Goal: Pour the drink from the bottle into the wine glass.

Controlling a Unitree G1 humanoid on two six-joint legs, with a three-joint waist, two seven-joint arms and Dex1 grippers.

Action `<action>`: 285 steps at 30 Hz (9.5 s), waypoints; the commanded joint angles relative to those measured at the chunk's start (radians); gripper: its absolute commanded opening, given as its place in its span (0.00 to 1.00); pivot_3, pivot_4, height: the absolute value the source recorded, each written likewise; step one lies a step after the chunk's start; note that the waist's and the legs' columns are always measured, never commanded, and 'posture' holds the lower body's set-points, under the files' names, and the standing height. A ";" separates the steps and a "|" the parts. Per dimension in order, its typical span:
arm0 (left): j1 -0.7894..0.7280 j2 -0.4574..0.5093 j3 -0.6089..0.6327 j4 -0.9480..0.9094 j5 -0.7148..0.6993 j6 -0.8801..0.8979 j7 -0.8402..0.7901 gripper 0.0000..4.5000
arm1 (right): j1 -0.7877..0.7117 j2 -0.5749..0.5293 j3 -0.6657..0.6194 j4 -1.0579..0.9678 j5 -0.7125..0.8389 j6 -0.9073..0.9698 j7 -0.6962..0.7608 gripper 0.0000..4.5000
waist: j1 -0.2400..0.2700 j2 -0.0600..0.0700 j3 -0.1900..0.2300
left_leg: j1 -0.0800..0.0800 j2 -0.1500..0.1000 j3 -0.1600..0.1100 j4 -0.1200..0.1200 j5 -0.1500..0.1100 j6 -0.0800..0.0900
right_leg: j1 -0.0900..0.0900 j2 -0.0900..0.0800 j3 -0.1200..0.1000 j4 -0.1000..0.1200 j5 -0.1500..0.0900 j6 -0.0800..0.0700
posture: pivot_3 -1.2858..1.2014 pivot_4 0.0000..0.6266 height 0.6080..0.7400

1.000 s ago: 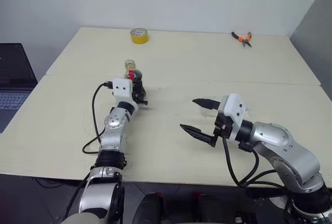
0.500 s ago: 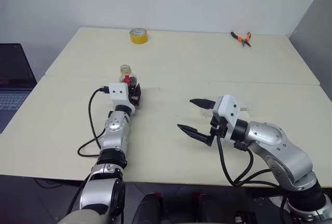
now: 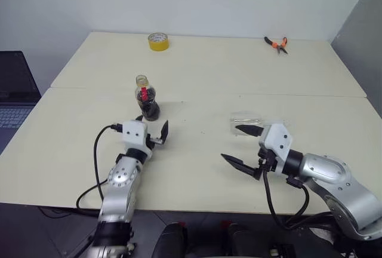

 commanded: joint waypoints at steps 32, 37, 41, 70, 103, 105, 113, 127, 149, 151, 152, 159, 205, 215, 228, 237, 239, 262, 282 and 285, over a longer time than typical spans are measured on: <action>-0.276 0.116 -0.206 -0.088 -0.171 0.181 -0.520 0.99 | -0.226 -0.051 0.210 0.609 -1.073 -0.307 -0.355 1.00 | -0.015 0.003 -0.001 | 0.000 0.000 0.002 0.000 0.001 -0.001 | -0.001 0.002 0.003 0.001 0.000 -0.001 | 0.52 0.24 1.00; -0.285 0.103 -0.207 -0.076 -0.166 0.172 -0.517 1.00 | -0.254 -0.022 0.217 0.681 -1.088 -0.328 -0.386 0.87 | -0.015 0.003 -0.001 | 0.000 0.000 0.002 0.000 0.001 -0.002 | -0.002 0.002 0.003 0.001 0.000 -0.001 | 0.52 0.24 1.00; -0.291 0.090 -0.205 -0.073 -0.165 0.170 -0.510 1.00 | -0.258 0.001 0.219 0.710 -1.101 -0.336 -0.399 0.55 | -0.015 0.003 -0.001 | 0.000 0.000 0.002 0.000 0.001 -0.001 | -0.002 0.002 0.003 0.001 0.000 -0.001 | 0.52 0.24 1.00; -0.195 0.296 0.033 -0.192 -0.424 0.373 -0.604 1.00 | -0.273 0.522 0.004 0.781 -0.261 -0.652 -0.210 0.03 | -0.025 0.004 0.000 | 0.001 0.000 0.002 0.000 0.000 0.000 | -0.002 0.001 0.002 0.004 0.000 -0.001 | 0.52 0.24 1.00; -0.196 0.297 0.026 -0.144 -0.374 0.301 -0.608 1.00 | -0.559 0.559 0.030 1.415 -0.335 -0.896 -0.141 0.99 | -0.030 0.005 0.000 | 0.001 0.001 0.002 -0.001 0.000 0.000 | -0.004 0.001 0.003 0.008 -0.002 -0.003 | 0.52 0.24 1.00; -0.196 0.295 0.026 -0.139 -0.371 0.295 -0.607 1.00 | -0.560 0.548 0.038 1.415 -0.363 -0.890 -0.157 0.99 | -0.030 0.005 0.000 | 0.001 0.001 0.002 -0.001 0.000 0.000 | -0.004 0.001 0.003 0.008 -0.002 -0.003 | 0.52 0.24 1.00; -0.189 0.291 0.023 -0.129 -0.358 0.274 -0.602 1.00 | -0.548 0.514 0.064 1.409 -0.442 -0.845 -0.224 0.99 | -0.030 0.005 0.000 | 0.001 0.001 0.002 -0.001 0.000 0.000 | -0.004 0.001 0.003 0.008 -0.002 -0.003 | 0.52 0.24 1.00; -0.172 0.263 0.047 -0.120 -0.351 0.266 -0.563 1.00 | -0.420 0.499 0.050 1.052 -0.325 -0.649 -0.103 0.99 | -0.028 0.005 0.000 | 0.001 0.001 0.002 -0.001 0.000 0.000 | -0.004 0.001 0.003 0.008 -0.002 -0.003 | 0.52 0.24 1.00; -0.129 0.078 0.201 0.002 -0.107 0.104 0.004 1.00 | -0.077 0.179 -0.012 0.013 0.054 0.016 0.053 0.99 | -0.017 0.002 0.001 | 0.001 0.000 -0.001 -0.001 0.000 0.000 | -0.002 0.001 0.000 0.005 -0.002 -0.003 | 0.52 0.24 1.00; -0.165 0.076 0.190 0.052 -0.089 0.097 0.015 1.00 | -0.094 0.180 -0.010 0.005 0.068 0.030 0.050 0.99 | -0.015 0.001 0.000 | 0.000 -0.001 -0.001 0.000 0.000 0.000 | -0.002 0.001 0.000 0.005 -0.002 -0.002 | 0.52 0.24 1.00; -0.182 0.076 0.177 0.076 -0.078 0.098 0.015 1.00 | -0.103 0.181 -0.008 -0.002 0.077 0.038 0.049 0.99 | -0.015 0.001 0.000 | 0.000 -0.001 -0.001 -0.001 0.000 0.000 | -0.002 0.001 0.000 0.005 -0.002 -0.002 | 0.52 0.24 1.00; -0.268 0.068 0.123 0.200 -0.057 0.076 -0.017 1.00 | -0.144 0.167 -0.001 -0.035 0.109 0.064 0.054 0.99 | -0.014 0.001 0.000 | 0.000 0.000 -0.001 -0.001 0.000 0.000 | -0.003 0.001 0.000 0.003 -0.002 -0.002 | 0.52 0.24 1.00; -0.826 0.069 -0.128 0.665 0.157 -0.276 -0.188 0.14 | -0.201 0.246 -0.021 -0.047 0.069 0.048 -0.176 1.00 | -0.002 -0.004 0.003 | -0.001 -0.001 0.000 0.000 0.000 0.000 | -0.004 0.001 0.000 0.004 -0.001 -0.002 | 0.52 0.24 1.00; -0.962 0.084 -0.185 0.887 0.262 -0.501 -0.168 0.14 | -0.202 0.282 0.001 -0.002 -0.023 -0.002 -0.227 1.00 | -0.002 -0.005 0.004 | -0.004 -0.001 0.000 0.000 0.000 0.000 | -0.007 0.001 0.000 0.005 -0.001 -0.002 | 0.52 0.24 1.00; -1.092 0.140 -0.234 1.074 0.403 -0.703 -0.072 0.14 | -0.220 0.323 0.008 0.053 -0.075 -0.001 -0.262 1.00 | -0.002 -0.006 0.005 | -0.009 -0.001 0.000 0.001 0.001 -0.001 | -0.013 0.001 0.000 0.007 -0.001 -0.002 | 0.52 0.24 1.00; -1.139 0.163 -0.273 1.139 0.495 -0.764 0.005 0.14 | -0.237 0.330 0.011 0.066 -0.077 -0.001 -0.263 1.00 | -0.002 -0.006 0.005 | -0.015 -0.002 0.000 0.003 0.002 -0.003 | -0.020 0.001 0.000 0.013 -0.001 -0.002 | 0.52 0.24 1.00; -1.148 0.171 -0.289 1.146 0.519 -0.779 0.025 0.14 | -0.238 0.333 0.012 0.067 -0.078 -0.001 -0.261 1.00 | -0.002 -0.006 0.005 | -0.015 -0.002 0.000 0.003 0.002 -0.002 | -0.020 0.001 0.000 0.013 -0.001 -0.002 | 0.52 0.24 1.00; -1.231 0.227 -0.412 1.213 0.722 -0.858 0.255 0.14 | -0.241 0.355 0.021 0.067 -0.094 0.000 -0.255 1.00 | -0.002 -0.006 0.005 | -0.015 -0.002 0.001 0.004 0.003 -0.004 | -0.021 0.001 -0.001 0.014 -0.001 -0.002 | 0.52 0.24 1.00; -1.284 0.250 -0.477 1.236 0.823 -0.868 0.380 0.14 | -0.233 0.350 0.030 0.062 -0.104 -0.003 -0.253 1.00 | -0.003 -0.006 0.005 | -0.015 -0.002 0.002 0.004 0.004 -0.005 | -0.021 0.001 -0.002 0.014 -0.001 -0.002 | 0.52 0.24 1.00; -1.287 0.252 -0.484 1.236 0.835 -0.868 0.392 0.14 | -0.231 0.349 0.031 0.062 -0.104 -0.003 -0.252 1.00 | -0.003 -0.006 0.005 | -0.015 -0.002 0.002 0.004 0.004 -0.005 | -0.021 0.001 -0.002 0.014 -0.001 -0.002 | 0.52 0.24 1.00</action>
